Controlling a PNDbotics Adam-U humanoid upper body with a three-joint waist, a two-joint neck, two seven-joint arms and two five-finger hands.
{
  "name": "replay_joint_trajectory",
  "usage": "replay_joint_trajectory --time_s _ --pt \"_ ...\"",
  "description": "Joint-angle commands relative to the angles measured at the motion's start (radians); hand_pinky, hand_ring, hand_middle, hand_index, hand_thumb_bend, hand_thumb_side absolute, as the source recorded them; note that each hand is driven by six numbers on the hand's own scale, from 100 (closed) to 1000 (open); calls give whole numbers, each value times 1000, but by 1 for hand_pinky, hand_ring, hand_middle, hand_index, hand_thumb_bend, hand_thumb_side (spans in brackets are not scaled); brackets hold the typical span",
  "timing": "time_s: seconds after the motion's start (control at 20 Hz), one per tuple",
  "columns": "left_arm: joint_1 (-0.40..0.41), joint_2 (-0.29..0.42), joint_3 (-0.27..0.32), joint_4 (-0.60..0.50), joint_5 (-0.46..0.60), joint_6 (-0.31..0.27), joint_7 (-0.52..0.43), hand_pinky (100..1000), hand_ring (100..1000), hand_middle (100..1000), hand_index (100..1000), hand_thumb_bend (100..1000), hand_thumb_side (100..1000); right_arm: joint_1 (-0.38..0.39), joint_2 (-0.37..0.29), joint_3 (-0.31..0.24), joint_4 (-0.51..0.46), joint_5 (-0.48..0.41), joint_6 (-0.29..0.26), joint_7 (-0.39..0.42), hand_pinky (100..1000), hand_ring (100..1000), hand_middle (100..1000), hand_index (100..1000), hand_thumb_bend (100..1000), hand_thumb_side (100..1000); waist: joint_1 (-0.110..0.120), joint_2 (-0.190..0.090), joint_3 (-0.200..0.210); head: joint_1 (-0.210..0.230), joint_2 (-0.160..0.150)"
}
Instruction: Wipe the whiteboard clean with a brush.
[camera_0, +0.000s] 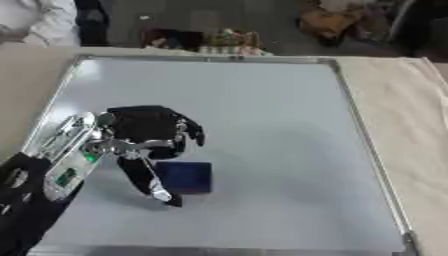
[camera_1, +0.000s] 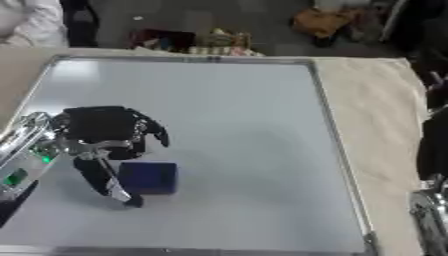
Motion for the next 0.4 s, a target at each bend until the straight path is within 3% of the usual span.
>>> replay_joint_trajectory --time_s 0.05,0.4 --pt "16 38 55 -76 64 24 43 587 555 568 100 536 633 -7 -29 -8 -14 -7 -4 -8 906 887 571 844 183 827 -1 -27 3 -7 11" --pt "184 58 169 -244 279 156 232 519 438 465 100 497 665 -13 -29 -14 -14 -13 -8 -19 903 884 573 842 167 830 -7 -35 8 -11 28"
